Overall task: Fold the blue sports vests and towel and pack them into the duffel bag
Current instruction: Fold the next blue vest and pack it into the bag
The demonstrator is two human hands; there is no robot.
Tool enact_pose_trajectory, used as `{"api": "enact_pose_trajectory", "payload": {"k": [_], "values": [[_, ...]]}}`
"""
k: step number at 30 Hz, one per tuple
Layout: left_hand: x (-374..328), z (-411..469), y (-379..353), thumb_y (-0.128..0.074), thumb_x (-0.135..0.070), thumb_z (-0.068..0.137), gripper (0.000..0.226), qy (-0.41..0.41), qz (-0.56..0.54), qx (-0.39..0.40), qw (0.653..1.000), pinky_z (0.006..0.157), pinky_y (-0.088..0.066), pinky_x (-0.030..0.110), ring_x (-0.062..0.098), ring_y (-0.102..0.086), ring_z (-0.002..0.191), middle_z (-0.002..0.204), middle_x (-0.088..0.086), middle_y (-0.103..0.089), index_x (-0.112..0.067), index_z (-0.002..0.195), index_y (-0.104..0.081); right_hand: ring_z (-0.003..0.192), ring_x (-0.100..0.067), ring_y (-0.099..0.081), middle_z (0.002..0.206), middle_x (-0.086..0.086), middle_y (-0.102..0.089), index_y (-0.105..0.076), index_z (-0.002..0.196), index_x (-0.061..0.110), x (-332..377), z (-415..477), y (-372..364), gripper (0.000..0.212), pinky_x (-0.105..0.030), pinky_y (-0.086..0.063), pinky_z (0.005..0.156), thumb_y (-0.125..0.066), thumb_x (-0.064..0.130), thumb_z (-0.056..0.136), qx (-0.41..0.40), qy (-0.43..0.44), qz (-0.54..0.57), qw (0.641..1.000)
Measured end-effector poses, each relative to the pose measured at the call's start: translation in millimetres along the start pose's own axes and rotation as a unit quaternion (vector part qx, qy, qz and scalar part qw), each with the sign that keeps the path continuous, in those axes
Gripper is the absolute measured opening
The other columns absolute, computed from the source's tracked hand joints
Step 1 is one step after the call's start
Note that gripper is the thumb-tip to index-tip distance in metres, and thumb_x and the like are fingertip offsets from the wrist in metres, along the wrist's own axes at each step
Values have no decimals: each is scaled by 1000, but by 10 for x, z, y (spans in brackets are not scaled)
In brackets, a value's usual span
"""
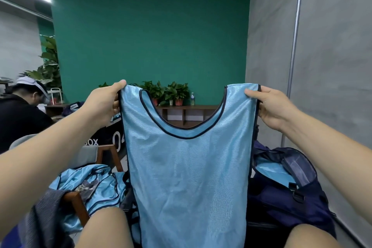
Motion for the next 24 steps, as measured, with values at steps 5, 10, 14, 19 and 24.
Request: {"api": "enact_pose_trajectory", "payload": {"k": [5, 10, 14, 19, 24], "values": [[-92, -91, -171, -85, -37, 90, 48, -15, 43, 78, 996, 95, -57, 41, 29, -74, 103, 118, 9, -78, -4, 123, -74, 61, -12, -73, 91, -10, -77, -73, 113, 1, 73, -39, 71, 22, -22, -56, 53, -80, 8, 93, -56, 35, -31, 997], [-138, -123, -271, -80, -15, 92, 34, -29, 106, 129, 986, 91, -54, 32, 19, -75, 98, 112, 8, -79, 3, 120, -74, 61, -8, -70, 86, -4, -75, -72, 97, 6, 138, -27, 195, 19, -20, -56, 56, -86, 15, 89, -112, 96, -88, 985], [-163, -95, -238, -82, -24, 93, 24, -46, 126, 73, 988, 80, -53, 32, 20, -68, 86, 106, 12, -78, -2, 101, -79, 65, -5, -67, 83, 0, -74, -71, 89, 10, 161, -32, 226, 19, -22, -59, 67, -88, 17, 87, -135, 149, -138, 970], [-186, -111, -280, -84, -32, 92, 28, -46, 103, 34, 993, 88, -56, 38, 21, -72, 91, 108, 7, -82, -8, 105, -82, 74, -8, -72, 89, -2, -78, -74, 91, 11, 168, -48, 237, 17, -25, -61, 72, -88, 20, 88, -139, 166, -143, 966], [-176, -64, -283, -83, -45, 90, 31, -49, 124, 43, 990, 100, -55, 42, 22, -71, 104, 113, 2, -81, -16, 101, -85, 75, -11, -68, 87, -3, -75, -73, 90, 8, 224, -49, 247, 22, -33, -60, 74, -88, 24, 88, -137, 192, -171, 957]]}}
Point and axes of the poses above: each hand's wrist, its own z-axis towards the middle knuckle, its own y-axis out of the back of the hand, x = y × z, the point moved 7 cm from there along z, towards the middle knuckle
